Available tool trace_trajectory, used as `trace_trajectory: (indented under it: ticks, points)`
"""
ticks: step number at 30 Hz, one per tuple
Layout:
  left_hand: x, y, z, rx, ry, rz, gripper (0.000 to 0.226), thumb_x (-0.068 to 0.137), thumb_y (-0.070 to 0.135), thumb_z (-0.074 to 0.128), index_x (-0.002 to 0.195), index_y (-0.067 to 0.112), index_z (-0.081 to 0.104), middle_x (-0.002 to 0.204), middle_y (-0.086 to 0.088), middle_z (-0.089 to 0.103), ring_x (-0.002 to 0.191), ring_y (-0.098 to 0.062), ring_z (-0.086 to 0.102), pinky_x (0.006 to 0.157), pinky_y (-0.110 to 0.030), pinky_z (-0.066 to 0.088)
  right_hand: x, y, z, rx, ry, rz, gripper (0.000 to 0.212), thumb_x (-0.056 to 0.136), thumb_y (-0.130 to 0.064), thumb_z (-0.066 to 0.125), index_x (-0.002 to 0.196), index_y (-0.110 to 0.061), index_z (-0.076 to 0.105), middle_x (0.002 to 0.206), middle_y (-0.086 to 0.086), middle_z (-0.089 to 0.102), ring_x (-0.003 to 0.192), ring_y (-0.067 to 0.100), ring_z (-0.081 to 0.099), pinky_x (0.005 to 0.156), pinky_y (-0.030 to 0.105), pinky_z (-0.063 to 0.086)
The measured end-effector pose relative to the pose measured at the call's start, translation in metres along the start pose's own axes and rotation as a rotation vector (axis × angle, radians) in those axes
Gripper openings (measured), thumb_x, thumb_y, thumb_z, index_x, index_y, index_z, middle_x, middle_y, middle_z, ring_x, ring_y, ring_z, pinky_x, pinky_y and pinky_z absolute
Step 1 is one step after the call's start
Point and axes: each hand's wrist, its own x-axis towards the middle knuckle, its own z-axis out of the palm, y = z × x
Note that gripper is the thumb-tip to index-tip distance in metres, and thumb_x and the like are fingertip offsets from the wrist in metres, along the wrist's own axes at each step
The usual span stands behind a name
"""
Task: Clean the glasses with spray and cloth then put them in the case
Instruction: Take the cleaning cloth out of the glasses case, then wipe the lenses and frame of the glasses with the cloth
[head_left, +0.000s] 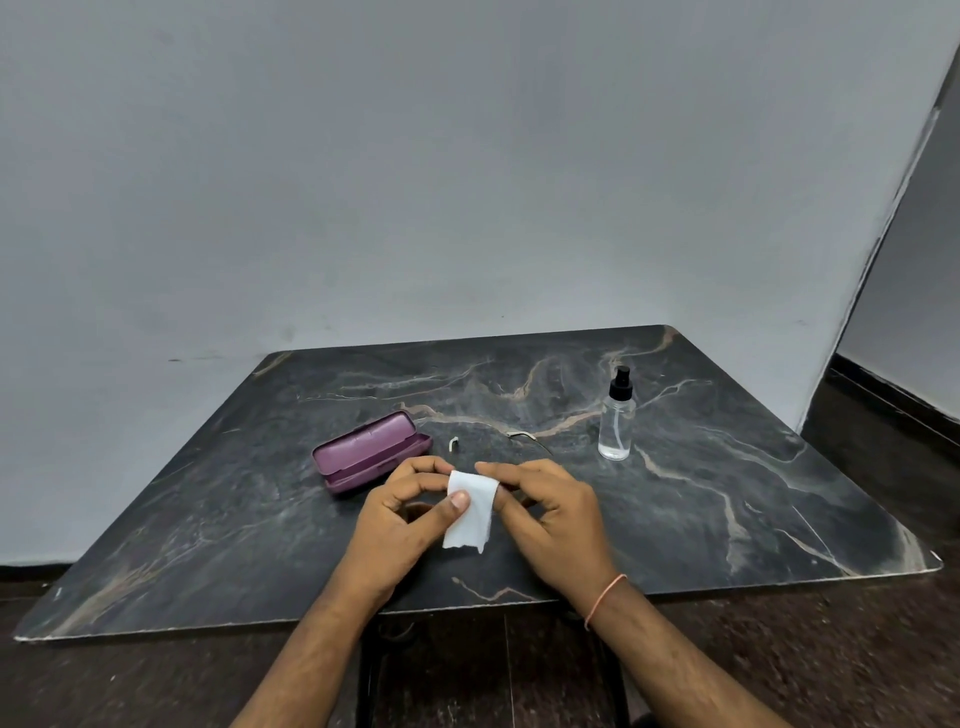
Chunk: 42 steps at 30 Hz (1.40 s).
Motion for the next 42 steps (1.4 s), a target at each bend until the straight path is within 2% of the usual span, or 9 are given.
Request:
trace_trajectory:
  ticks: [3,5,11,15,20,26,30,36,42]
  points:
    - [0.0,-0.002,-0.003,-0.058,-0.007,-0.023,0.027,0.08,0.043,0.088,0.098,0.023,0.09,0.122,0.004,0.074,0.111,-0.009,0.074,0.087,-0.024,0.061,-0.001,-0.006,0.005,0.071,-0.042,0.082,0.031,0.095,-0.031,0.074,0.118,-0.052,0.079,0.097,-0.016,0.079,0.087,0.013,0.073,0.074,0.022,0.057]
    - [0.001,-0.003,-0.004,-0.101,0.011,-0.052,0.027,0.078,0.041,0.089,0.097,0.022,0.09,0.121,0.006,0.075,0.111,-0.007,0.074,0.089,-0.023,0.06,-0.001,-0.007,0.006,0.12,-0.119,0.139,0.03,0.095,-0.034,0.071,0.117,-0.052,0.08,0.101,-0.018,0.082,0.087,0.016,0.076,0.077,0.032,0.062]
    - [0.002,-0.002,-0.004,-0.094,0.035,-0.071,0.014,0.087,0.021,0.089,0.098,0.012,0.089,0.114,-0.004,0.081,0.104,-0.012,0.077,0.089,-0.022,0.06,-0.001,-0.006,0.005,0.346,-0.244,0.262,0.027,0.099,-0.01,0.074,0.119,-0.024,0.084,0.109,-0.006,0.085,0.101,0.015,0.081,0.088,0.029,0.063]
    - [-0.001,0.002,0.001,-0.044,0.045,-0.077,0.021,0.087,0.021,0.086,0.103,0.008,0.088,0.107,-0.012,0.085,0.097,-0.018,0.08,0.086,-0.026,0.062,0.001,-0.008,0.004,0.487,-0.257,0.34,0.026,0.1,0.003,0.07,0.117,-0.012,0.082,0.097,-0.004,0.085,0.081,0.0,0.076,0.071,0.014,0.056]
    - [-0.004,0.005,0.004,-0.023,0.078,-0.117,0.014,0.082,0.029,0.093,0.094,0.022,0.089,0.096,-0.007,0.086,0.084,-0.012,0.079,0.075,-0.024,0.063,0.0,-0.013,0.0,0.525,-0.254,0.378,0.029,0.095,0.002,0.067,0.114,-0.012,0.083,0.093,0.001,0.086,0.08,0.003,0.077,0.069,0.014,0.056]
    - [-0.004,0.003,0.003,-0.057,0.066,-0.128,0.033,0.066,0.044,0.096,0.086,0.028,0.075,0.073,0.001,0.073,0.067,-0.007,0.065,0.063,-0.02,0.057,0.0,-0.011,0.002,0.556,-0.274,0.417,0.025,0.089,-0.005,0.086,0.114,-0.01,0.082,0.099,0.017,0.084,0.091,0.024,0.08,0.082,0.035,0.064]
    - [-0.004,0.001,0.003,-0.06,0.038,-0.181,0.059,0.067,0.048,0.094,0.114,0.018,0.074,0.084,-0.009,0.081,0.08,-0.019,0.077,0.078,-0.032,0.062,0.002,-0.008,0.002,0.576,-0.234,0.476,0.023,0.094,0.004,0.078,0.115,-0.007,0.08,0.092,0.01,0.085,0.073,0.008,0.075,0.062,0.019,0.056]
    - [-0.004,0.001,0.002,0.076,-0.023,-0.187,0.02,0.082,0.035,0.098,0.095,0.022,0.089,0.092,-0.017,0.082,0.079,-0.012,0.07,0.076,-0.028,0.057,0.003,-0.001,-0.004,0.636,-0.182,0.527,0.023,0.098,0.002,0.073,0.118,-0.007,0.08,0.096,0.026,0.081,0.064,0.02,0.064,0.058,0.023,0.054]
    - [-0.005,0.002,0.003,0.144,-0.024,-0.146,0.017,0.084,0.042,0.087,0.091,0.026,0.089,0.087,-0.006,0.084,0.075,-0.006,0.07,0.073,-0.021,0.056,0.004,-0.008,-0.002,0.628,-0.156,0.508,0.025,0.094,-0.01,0.082,0.118,-0.012,0.082,0.103,0.021,0.082,0.082,0.02,0.075,0.061,0.027,0.057]
